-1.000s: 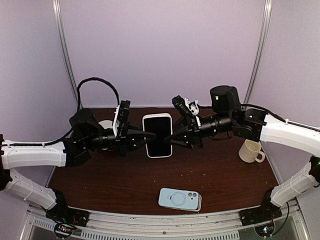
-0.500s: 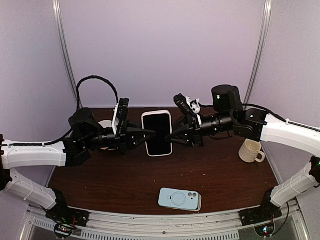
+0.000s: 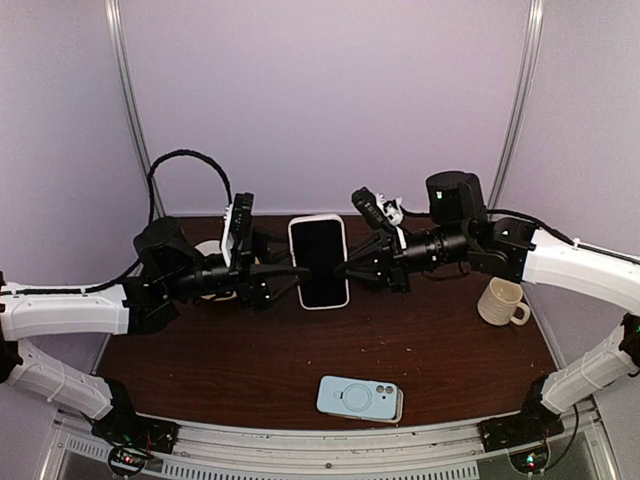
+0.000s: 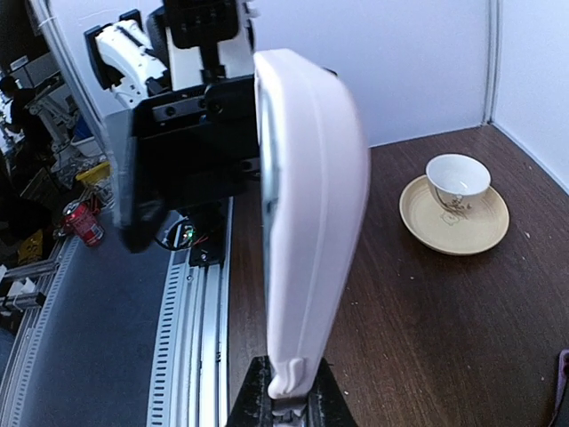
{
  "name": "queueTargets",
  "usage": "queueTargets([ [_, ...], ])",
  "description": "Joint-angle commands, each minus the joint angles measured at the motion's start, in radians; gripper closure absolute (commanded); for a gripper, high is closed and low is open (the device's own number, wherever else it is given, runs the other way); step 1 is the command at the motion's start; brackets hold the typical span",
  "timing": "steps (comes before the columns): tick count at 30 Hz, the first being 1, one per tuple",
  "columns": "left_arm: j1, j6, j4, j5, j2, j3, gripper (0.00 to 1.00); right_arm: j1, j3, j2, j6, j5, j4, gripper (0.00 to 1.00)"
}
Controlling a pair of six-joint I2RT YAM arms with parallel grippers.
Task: Put the phone into the phone case
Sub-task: Press the phone case onto the phone, then place the phone with the phone case at the center of the board.
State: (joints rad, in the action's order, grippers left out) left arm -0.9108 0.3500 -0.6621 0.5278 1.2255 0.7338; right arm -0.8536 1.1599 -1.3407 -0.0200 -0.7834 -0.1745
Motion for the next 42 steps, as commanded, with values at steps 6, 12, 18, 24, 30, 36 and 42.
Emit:
queueTargets([
  [6,0.023,-0.074,0.453,-0.588,-0.128,0.016,0.02,0.079,0.101,-0.076,0.243,0.198,-0.127,1.00],
  [12,0.142,-0.045,0.919,-0.748,-0.043,0.183,0.03,0.081,0.253,-0.304,0.417,0.257,-0.213,1.00],
  [18,0.240,-0.104,1.020,-0.717,-0.034,0.237,0.03,0.083,0.396,-0.531,0.582,0.196,-0.127,1.00],
  [24,0.262,-0.145,1.032,-0.742,-0.029,0.252,0.02,0.115,0.558,-0.761,0.725,0.101,-0.080,1.00],
  [30,0.275,-0.150,1.011,-0.722,-0.021,0.234,0.03,0.136,0.775,-0.949,0.745,0.032,-0.174,1.00],
  [36,0.295,-0.150,1.010,-0.690,-0.015,0.233,0.02,0.161,0.852,-1.060,0.779,-0.012,-0.185,1.00],
  [42,0.311,-0.145,1.012,-0.669,-0.016,0.230,0.03,0.165,0.925,-1.146,0.759,-0.045,-0.258,1.00],
])
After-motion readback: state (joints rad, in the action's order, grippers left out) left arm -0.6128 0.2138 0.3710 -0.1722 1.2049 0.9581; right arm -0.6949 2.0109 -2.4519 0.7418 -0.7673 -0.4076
